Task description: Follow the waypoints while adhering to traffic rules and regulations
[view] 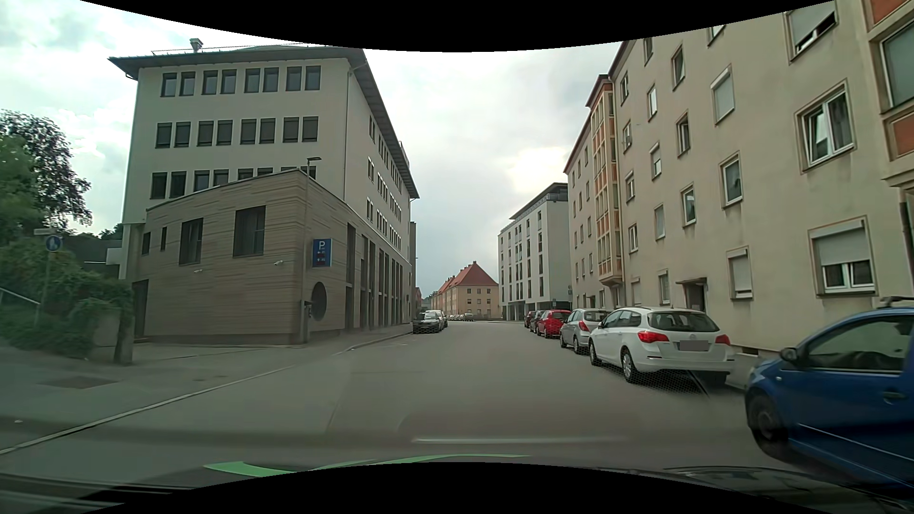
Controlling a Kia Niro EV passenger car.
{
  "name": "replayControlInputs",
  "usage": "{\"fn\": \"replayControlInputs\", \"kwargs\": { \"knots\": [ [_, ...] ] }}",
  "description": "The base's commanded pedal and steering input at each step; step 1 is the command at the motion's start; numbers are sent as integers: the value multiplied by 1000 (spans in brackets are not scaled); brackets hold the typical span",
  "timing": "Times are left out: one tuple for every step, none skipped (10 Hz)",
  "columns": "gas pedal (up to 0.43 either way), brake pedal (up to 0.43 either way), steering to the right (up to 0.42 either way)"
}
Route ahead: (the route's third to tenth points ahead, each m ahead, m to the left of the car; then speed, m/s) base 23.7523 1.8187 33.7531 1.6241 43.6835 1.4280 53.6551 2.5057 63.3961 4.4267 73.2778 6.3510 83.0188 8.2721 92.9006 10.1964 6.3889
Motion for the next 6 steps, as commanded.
{"fn": "replayControlInputs", "kwargs": {
  "knots": [
    [378,0,38],
    [358,0,36],
    [350,0,31],
    [268,0,26],
    [268,0,23],
    [260,0,21]
  ]
}}
